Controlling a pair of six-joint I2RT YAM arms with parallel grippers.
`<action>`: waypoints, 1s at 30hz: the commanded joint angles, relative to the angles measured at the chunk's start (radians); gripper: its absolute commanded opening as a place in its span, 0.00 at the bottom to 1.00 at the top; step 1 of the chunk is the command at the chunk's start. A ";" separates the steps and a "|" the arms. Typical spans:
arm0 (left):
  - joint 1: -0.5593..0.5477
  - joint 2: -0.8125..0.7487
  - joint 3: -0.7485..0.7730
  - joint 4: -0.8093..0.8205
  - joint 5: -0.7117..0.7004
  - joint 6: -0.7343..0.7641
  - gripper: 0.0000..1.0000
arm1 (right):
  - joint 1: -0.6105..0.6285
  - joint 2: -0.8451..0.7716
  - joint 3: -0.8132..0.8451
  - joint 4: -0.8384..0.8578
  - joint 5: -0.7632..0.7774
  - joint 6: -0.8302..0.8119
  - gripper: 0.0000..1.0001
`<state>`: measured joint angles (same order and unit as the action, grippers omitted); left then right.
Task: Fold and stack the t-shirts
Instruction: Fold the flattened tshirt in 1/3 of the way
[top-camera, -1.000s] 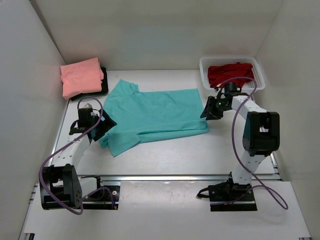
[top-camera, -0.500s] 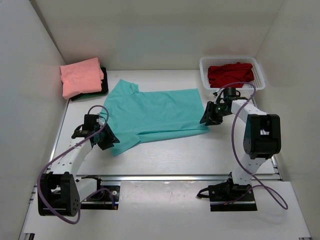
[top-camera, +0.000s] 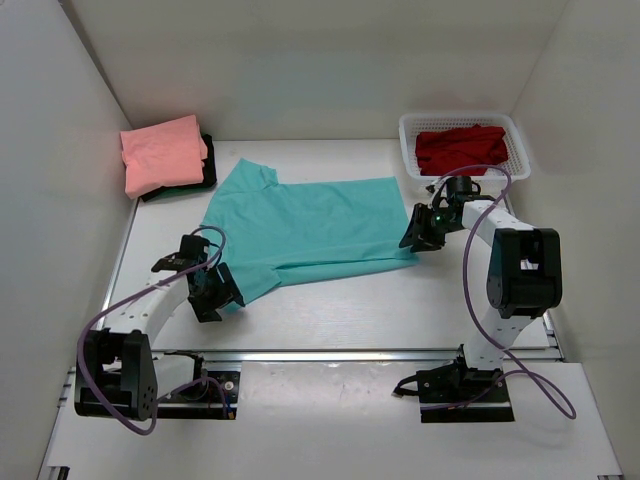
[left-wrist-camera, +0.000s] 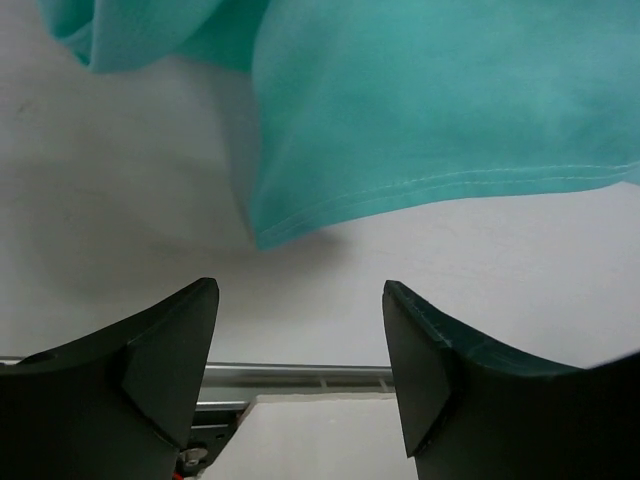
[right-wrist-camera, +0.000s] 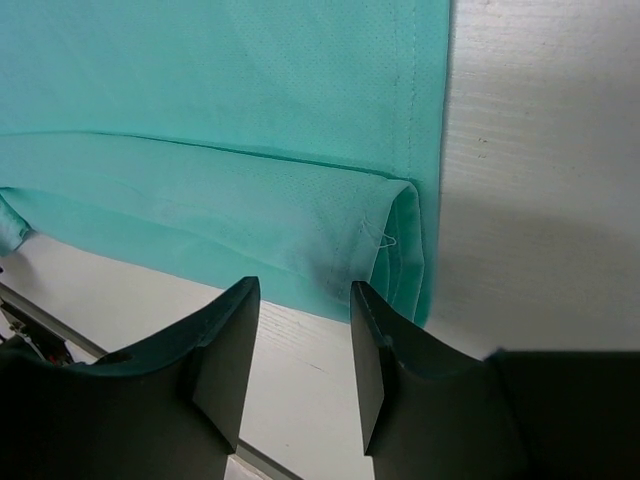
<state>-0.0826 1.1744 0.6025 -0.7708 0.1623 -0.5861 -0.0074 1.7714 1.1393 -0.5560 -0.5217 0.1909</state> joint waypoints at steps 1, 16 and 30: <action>0.003 0.005 0.016 -0.047 -0.041 0.019 0.78 | 0.001 0.000 0.026 0.034 0.000 -0.007 0.39; -0.011 0.053 -0.046 0.087 -0.018 -0.032 0.25 | 0.055 0.065 0.036 -0.019 0.100 0.005 0.39; 0.001 -0.002 -0.007 0.054 0.005 -0.026 0.00 | 0.060 0.013 0.053 -0.087 0.045 0.025 0.00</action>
<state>-0.0948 1.2144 0.5529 -0.6868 0.1596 -0.6193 0.0574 1.8614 1.2030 -0.6273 -0.4503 0.2108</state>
